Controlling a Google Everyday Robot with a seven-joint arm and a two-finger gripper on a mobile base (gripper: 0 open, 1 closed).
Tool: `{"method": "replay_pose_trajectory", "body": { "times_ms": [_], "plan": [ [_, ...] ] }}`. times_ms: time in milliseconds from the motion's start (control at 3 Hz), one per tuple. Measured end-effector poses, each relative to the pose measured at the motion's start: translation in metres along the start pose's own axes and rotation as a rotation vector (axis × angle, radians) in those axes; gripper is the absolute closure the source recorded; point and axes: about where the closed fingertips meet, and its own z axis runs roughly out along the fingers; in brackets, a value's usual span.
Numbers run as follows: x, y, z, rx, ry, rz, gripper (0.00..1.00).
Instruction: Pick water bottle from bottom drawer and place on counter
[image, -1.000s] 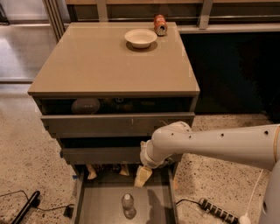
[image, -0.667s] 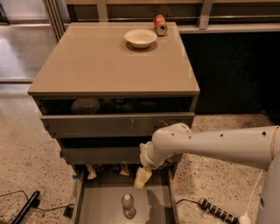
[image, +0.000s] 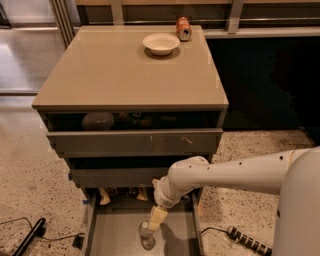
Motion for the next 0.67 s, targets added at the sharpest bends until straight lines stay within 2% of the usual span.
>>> {"method": "replay_pose_trajectory", "body": {
  "times_ms": [333, 667],
  "plan": [
    [0.0046, 0.0211, 0.0359, -0.045, 0.01, -0.015, 0.0],
    [0.0047, 0.0206, 0.0371, -0.045, 0.01, -0.013, 0.0]
  ]
}}
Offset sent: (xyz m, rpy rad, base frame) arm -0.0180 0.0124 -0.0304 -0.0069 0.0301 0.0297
